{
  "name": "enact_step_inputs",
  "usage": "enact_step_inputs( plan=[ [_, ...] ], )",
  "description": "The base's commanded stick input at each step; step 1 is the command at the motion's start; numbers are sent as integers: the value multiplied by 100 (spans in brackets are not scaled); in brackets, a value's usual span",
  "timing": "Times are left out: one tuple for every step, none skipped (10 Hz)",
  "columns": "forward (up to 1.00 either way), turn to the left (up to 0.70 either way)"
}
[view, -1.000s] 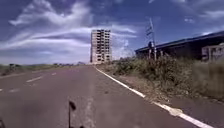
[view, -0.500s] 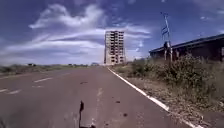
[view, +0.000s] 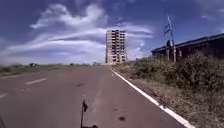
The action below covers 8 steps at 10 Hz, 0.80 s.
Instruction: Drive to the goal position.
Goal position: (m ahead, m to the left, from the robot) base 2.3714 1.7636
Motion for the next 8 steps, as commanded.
enact_step_inputs(
  plan=[
    [100,0],
    [100,0],
    [100,0],
    [100,0],
    [100,0],
    [100,0],
    [100,0],
    [100,0]
  ],
)
